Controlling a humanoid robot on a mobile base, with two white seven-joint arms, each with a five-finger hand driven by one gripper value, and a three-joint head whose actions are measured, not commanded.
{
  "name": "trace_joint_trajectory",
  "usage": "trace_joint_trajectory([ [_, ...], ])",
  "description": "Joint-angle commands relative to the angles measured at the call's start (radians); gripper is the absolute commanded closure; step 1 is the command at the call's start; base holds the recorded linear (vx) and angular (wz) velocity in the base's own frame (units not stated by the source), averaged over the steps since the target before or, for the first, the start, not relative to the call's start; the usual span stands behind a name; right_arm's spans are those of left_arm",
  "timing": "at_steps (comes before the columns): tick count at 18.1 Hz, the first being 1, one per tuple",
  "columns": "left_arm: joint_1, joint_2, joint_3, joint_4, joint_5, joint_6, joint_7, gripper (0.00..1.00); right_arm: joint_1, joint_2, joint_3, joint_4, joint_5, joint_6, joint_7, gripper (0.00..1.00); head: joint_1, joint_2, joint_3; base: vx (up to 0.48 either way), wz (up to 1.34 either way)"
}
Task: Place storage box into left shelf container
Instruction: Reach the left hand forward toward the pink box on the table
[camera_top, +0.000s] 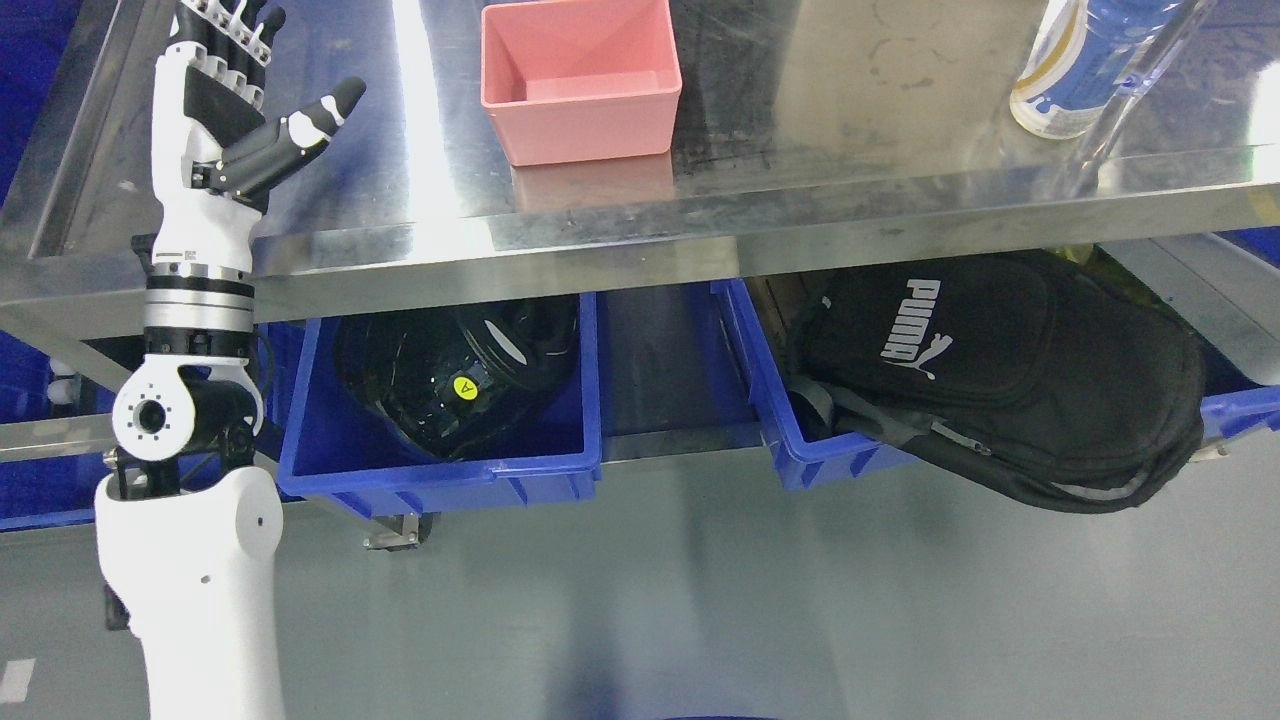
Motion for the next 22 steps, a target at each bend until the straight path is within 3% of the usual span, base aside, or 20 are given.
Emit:
trace_joint_trajectory([
  [1, 0.014, -0.003, 0.016, -0.001, -0.008, 0.004, -0.002, 0.0, -0.005, -0.017, -0.001, -0.017, -0.021, -0.001, -0.005, 0.0, 0.0, 0.0, 0.0, 0.0, 0.0],
  [5, -0.085, 0.044, 0.053, 0.005, -0.01, 0.008, -0.073, 0.0, -0.003, -0.017, 0.0, -0.017, -0.021, 0.001, -0.007, 0.0, 0.0, 0.0, 0.0, 0.0, 0.0],
  [8, -0.202, 0.167, 0.053, 0.044, -0.058, 0.049, -0.364, 0.0, -0.003, -0.017, 0.0, -0.017, -0.021, 0.001, -0.007, 0.0, 0.0, 0.0, 0.0, 0.0, 0.0],
  [12, -0.389, 0.248, 0.009, 0.163, -0.221, 0.051, -0.694, 0.0, -0.005, -0.017, 0.0, -0.017, -0.021, 0.001, -0.005, 0.0, 0.0, 0.0, 0.0, 0.0, 0.0],
  [14, -0.469, 0.262, -0.104, 0.198, -0.284, 0.053, -0.764, 0.01, -0.003, -0.017, 0.0, -0.017, -0.021, 0.001, -0.007, 0.0, 0.0, 0.0, 0.0, 0.0, 0.0],
  [17, -0.582, 0.282, -0.344, 0.237, -0.371, 0.054, -0.77, 0.02, -0.003, -0.017, 0.0, -0.017, -0.021, 0.001, -0.007, 0.0, 0.0, 0.0, 0.0, 0.0, 0.0],
  [22, -0.751, 0.276, -0.583, 0.358, -0.382, 0.092, -0.79, 0.03, -0.005, -0.017, 0.0, -0.017, -0.021, 0.001, -0.007, 0.0, 0.0, 0.0, 0.0, 0.0, 0.0],
])
